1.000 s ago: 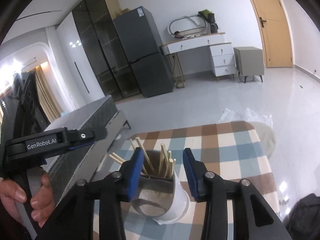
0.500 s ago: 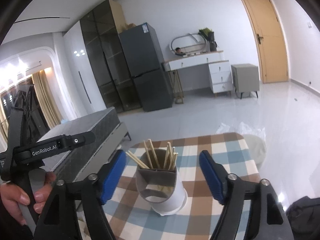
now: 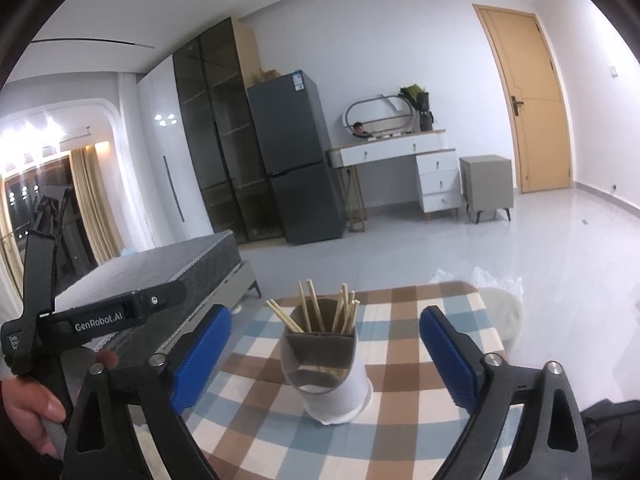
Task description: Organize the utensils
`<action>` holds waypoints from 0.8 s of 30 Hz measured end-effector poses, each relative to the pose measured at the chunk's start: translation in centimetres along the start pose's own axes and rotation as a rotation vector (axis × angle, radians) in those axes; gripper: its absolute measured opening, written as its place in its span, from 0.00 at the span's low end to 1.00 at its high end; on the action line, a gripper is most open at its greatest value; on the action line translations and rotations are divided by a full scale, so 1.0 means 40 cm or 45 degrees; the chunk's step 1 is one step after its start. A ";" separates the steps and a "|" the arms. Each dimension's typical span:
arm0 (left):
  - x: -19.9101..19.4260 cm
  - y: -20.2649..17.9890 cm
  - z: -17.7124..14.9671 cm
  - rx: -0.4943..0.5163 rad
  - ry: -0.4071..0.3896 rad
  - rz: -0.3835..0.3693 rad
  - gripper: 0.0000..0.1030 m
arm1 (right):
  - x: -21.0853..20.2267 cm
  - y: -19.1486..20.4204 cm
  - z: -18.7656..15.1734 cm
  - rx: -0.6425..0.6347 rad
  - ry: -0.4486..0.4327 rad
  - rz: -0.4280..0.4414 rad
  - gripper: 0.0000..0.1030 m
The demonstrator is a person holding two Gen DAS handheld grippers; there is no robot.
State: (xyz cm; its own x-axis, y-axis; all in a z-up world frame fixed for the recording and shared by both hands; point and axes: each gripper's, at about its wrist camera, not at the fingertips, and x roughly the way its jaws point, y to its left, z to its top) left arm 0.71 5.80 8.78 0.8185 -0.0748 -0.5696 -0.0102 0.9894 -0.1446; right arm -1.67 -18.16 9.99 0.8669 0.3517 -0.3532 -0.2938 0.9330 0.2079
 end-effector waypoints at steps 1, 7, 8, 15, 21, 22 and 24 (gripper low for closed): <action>-0.003 0.001 -0.005 0.001 -0.005 0.000 0.95 | -0.005 0.001 -0.004 -0.003 -0.008 -0.001 0.95; -0.028 0.002 -0.038 0.009 -0.040 -0.023 0.95 | -0.021 0.000 -0.028 -0.003 -0.017 -0.013 0.97; -0.031 0.002 -0.042 0.010 -0.043 -0.025 0.95 | -0.022 0.001 -0.033 -0.004 -0.015 -0.017 0.97; -0.037 -0.003 -0.063 0.012 -0.034 -0.029 0.95 | -0.038 -0.003 -0.048 0.008 -0.025 -0.030 0.99; -0.042 -0.002 -0.069 0.007 -0.041 -0.025 0.95 | -0.055 -0.003 -0.053 0.001 -0.038 -0.043 1.00; -0.044 -0.002 -0.072 0.000 -0.044 -0.018 0.95 | -0.056 -0.003 -0.054 0.001 -0.038 -0.047 1.00; -0.045 -0.001 -0.072 -0.005 -0.047 -0.018 0.95 | -0.057 -0.004 -0.054 0.002 -0.036 -0.051 1.00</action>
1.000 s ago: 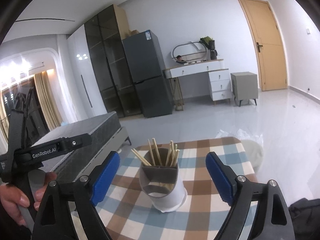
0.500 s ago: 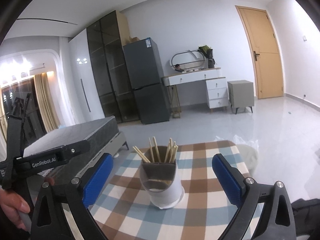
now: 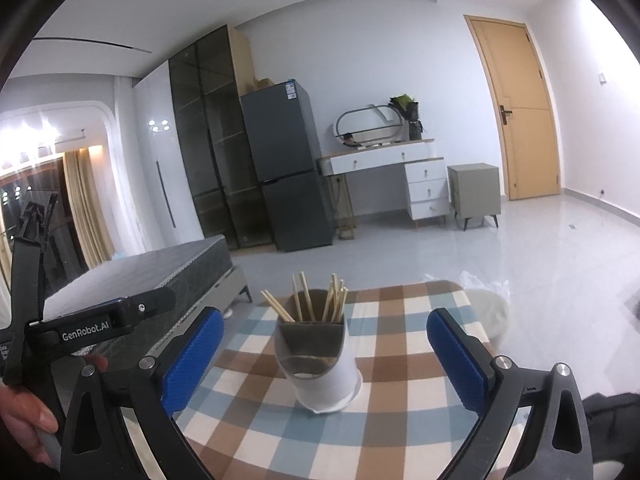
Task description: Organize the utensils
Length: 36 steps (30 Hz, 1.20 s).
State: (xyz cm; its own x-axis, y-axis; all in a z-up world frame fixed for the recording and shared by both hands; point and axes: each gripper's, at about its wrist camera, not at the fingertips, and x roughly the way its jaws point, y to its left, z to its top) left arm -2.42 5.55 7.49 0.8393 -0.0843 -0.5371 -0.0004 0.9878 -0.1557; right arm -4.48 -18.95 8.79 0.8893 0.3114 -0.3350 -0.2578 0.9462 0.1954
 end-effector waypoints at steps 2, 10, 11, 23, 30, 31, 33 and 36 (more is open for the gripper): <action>0.002 0.000 0.002 0.000 0.008 -0.009 0.95 | 0.000 0.002 0.000 0.000 -0.001 0.000 1.00; -0.003 0.007 -0.004 -0.010 0.001 -0.007 0.95 | -0.003 0.007 0.003 -0.011 -0.003 0.001 1.00; 0.000 0.009 -0.004 -0.011 0.014 -0.018 0.95 | -0.003 0.008 0.004 -0.013 -0.002 0.000 1.00; -0.008 0.016 -0.005 -0.030 0.011 -0.017 0.95 | -0.003 0.014 0.008 -0.025 0.011 -0.008 1.00; -0.008 0.020 -0.012 -0.044 0.021 -0.020 0.95 | -0.002 0.016 0.008 -0.029 0.008 -0.007 1.00; -0.008 0.020 -0.012 -0.044 0.020 -0.020 0.95 | -0.002 0.018 0.008 -0.030 0.008 -0.007 1.00; -0.009 0.020 -0.013 -0.039 0.020 -0.020 0.95 | -0.002 0.017 0.008 -0.032 0.010 -0.011 1.00; -0.009 0.021 -0.012 -0.042 0.017 -0.014 0.95 | -0.004 0.019 0.009 -0.029 0.008 -0.010 1.00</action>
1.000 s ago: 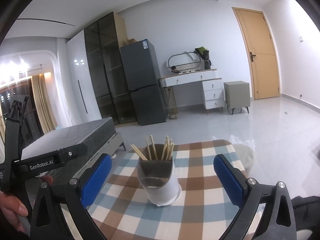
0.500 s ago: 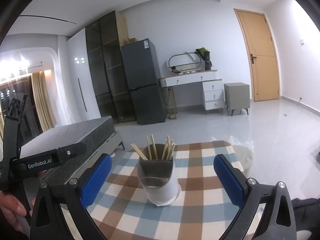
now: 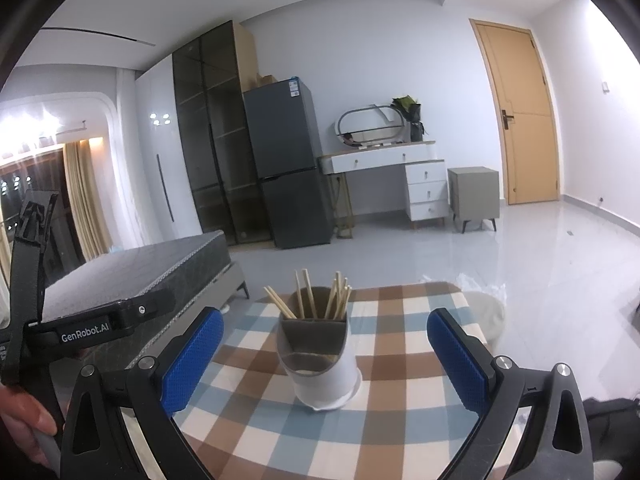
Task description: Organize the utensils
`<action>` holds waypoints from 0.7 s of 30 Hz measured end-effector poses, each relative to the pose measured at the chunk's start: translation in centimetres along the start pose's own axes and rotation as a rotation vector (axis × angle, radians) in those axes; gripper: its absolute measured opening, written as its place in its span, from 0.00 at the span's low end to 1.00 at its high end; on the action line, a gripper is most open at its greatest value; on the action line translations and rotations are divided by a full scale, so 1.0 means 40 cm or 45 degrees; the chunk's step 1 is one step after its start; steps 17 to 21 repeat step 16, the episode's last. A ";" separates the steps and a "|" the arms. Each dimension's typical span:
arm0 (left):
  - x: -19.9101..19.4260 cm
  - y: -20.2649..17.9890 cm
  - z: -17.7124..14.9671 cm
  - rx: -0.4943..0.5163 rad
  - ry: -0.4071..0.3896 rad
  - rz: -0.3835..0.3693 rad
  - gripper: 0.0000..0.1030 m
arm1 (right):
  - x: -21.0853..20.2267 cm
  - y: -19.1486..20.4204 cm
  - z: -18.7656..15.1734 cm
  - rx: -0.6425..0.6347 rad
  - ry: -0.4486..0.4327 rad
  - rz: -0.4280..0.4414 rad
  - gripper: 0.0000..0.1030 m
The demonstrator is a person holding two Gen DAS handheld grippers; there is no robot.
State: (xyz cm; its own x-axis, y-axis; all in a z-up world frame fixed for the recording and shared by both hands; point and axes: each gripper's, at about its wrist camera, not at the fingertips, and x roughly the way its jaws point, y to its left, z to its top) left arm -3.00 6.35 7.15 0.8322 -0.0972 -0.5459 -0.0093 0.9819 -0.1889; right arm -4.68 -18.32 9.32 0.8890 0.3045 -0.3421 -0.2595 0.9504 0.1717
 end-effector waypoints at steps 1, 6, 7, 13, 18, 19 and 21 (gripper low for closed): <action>0.000 0.000 0.001 0.000 -0.001 -0.001 0.95 | 0.001 0.000 0.000 -0.004 0.001 -0.002 1.00; -0.002 0.000 0.000 0.003 -0.003 -0.002 0.95 | -0.001 -0.002 0.000 -0.002 0.002 0.000 1.00; -0.003 -0.001 -0.001 0.008 -0.006 -0.008 0.95 | 0.000 0.000 0.000 -0.004 0.003 0.000 1.00; 0.000 -0.003 -0.011 0.024 -0.012 0.016 0.95 | 0.001 -0.003 -0.002 0.004 0.010 -0.004 1.00; -0.002 -0.011 -0.014 0.048 -0.031 0.016 0.95 | 0.006 -0.010 -0.007 0.005 0.019 -0.006 1.00; -0.002 -0.011 -0.014 0.048 -0.031 0.016 0.95 | 0.006 -0.010 -0.007 0.005 0.019 -0.006 1.00; -0.002 -0.011 -0.014 0.048 -0.031 0.016 0.95 | 0.006 -0.010 -0.007 0.005 0.019 -0.006 1.00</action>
